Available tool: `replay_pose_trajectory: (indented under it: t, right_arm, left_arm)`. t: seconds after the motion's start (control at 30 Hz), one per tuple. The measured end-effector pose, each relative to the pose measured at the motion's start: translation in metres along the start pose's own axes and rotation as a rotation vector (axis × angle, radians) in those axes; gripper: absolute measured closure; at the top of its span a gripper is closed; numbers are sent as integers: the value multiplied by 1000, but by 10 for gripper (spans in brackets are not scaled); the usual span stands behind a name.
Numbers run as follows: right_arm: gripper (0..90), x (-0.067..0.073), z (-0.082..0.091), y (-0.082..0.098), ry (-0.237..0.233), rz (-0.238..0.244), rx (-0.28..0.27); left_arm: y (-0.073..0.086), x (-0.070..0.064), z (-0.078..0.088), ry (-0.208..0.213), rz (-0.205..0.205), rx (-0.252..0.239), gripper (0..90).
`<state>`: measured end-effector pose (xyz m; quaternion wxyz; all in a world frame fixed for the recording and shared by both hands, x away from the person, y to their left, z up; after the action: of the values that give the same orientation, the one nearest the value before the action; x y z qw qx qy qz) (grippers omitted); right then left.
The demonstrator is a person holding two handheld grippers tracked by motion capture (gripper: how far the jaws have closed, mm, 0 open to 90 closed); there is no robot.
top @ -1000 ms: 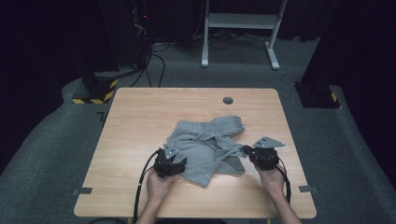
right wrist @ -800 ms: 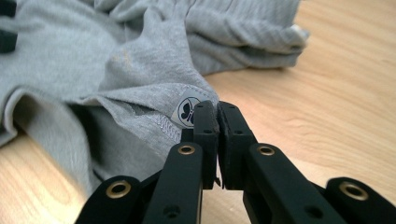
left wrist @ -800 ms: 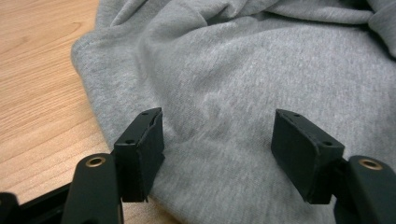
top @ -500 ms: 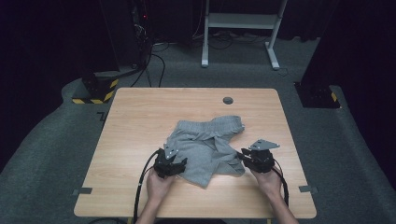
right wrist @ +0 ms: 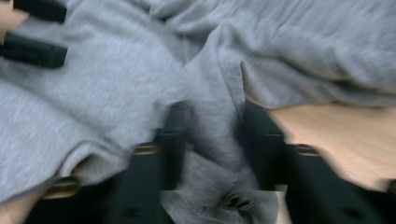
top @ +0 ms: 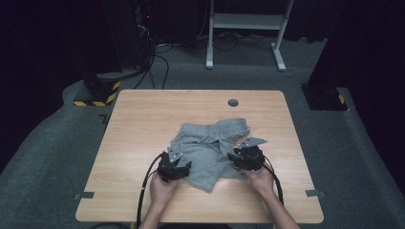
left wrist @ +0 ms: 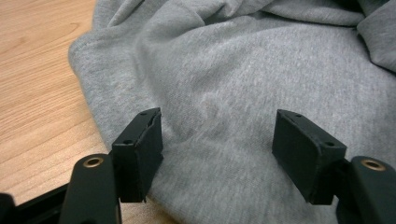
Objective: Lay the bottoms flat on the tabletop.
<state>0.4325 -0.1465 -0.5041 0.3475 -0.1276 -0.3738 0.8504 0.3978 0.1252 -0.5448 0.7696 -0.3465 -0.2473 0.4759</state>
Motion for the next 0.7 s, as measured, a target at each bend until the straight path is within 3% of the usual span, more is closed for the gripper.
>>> replay_pose_trajectory:
  t: [0.07, 0.13, 0.47, 0.7]
  right_arm:
    - [812, 2, -1, 2, -1, 24, 8]
    - [862, 3, 2, 2, -3, 43, 6]
    - [869, -15, 37, 6, 62, 17, -67]
    - [866, -32, 47, 22, 100, -48, -59]
  left_arm:
    - [0, 0, 0, -2, -2, -1, 335]
    - [0, 0, 0, -4, -4, -1, 336]
    - [0, 0, 0, -9, -3, 1, 339]
    - [0, 0, 0, -12, -3, 1, 340]
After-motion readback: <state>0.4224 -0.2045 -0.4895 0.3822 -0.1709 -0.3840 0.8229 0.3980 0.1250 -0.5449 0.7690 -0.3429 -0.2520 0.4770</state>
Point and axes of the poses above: each handheld gripper's, and its own axes: z roughly backward along the jaws, y roughly out of its underside, x roughly to its left, the point moved 3 cm from there along -z, roughly forward along the jaws, and after that the axes turned 3 degrees about -y, right-handed, at the moved point
